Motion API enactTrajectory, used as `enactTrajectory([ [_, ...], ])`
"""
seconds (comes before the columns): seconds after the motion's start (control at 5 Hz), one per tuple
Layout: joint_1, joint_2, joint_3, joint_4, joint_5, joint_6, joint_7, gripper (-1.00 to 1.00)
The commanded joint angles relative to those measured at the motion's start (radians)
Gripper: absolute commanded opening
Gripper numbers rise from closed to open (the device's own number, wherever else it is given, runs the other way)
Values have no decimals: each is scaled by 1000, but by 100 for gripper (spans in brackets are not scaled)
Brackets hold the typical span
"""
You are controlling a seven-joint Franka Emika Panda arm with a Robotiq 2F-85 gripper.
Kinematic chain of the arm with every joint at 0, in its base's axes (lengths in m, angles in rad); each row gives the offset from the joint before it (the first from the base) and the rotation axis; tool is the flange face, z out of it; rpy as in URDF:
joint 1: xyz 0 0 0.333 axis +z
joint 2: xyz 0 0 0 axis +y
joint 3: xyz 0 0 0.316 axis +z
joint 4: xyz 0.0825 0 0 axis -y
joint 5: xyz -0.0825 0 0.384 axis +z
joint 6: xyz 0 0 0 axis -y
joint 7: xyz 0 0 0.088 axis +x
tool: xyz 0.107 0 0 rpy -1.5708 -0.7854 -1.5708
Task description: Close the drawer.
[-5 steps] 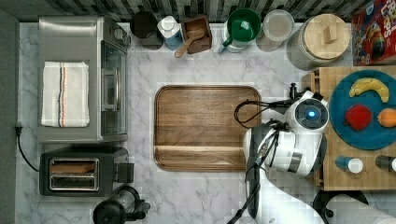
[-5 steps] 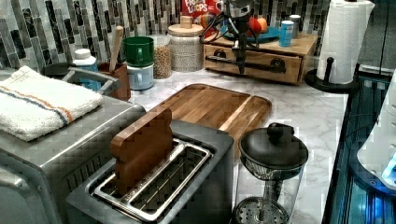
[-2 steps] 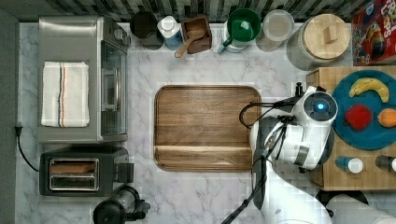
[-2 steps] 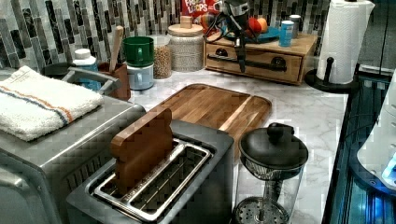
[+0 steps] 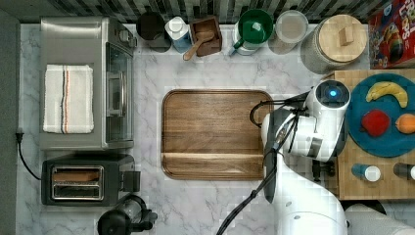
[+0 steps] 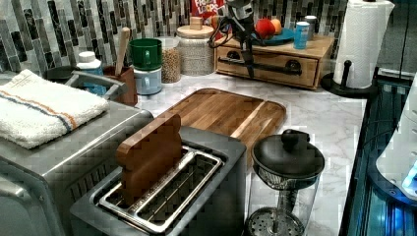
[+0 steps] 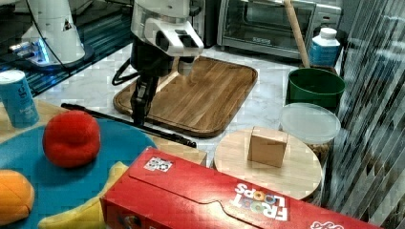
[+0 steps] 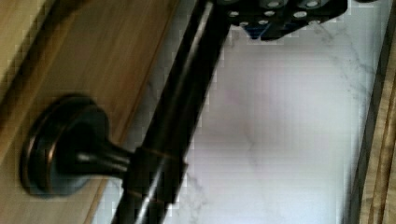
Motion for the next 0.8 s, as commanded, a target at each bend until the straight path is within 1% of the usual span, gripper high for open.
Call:
enactTrajectory([
  [0.2, -82, -47, -140, 215, -84, 71, 53, -100],
  [0.8, -66, -45, -158, 215, -74, 73, 47, -100],
])
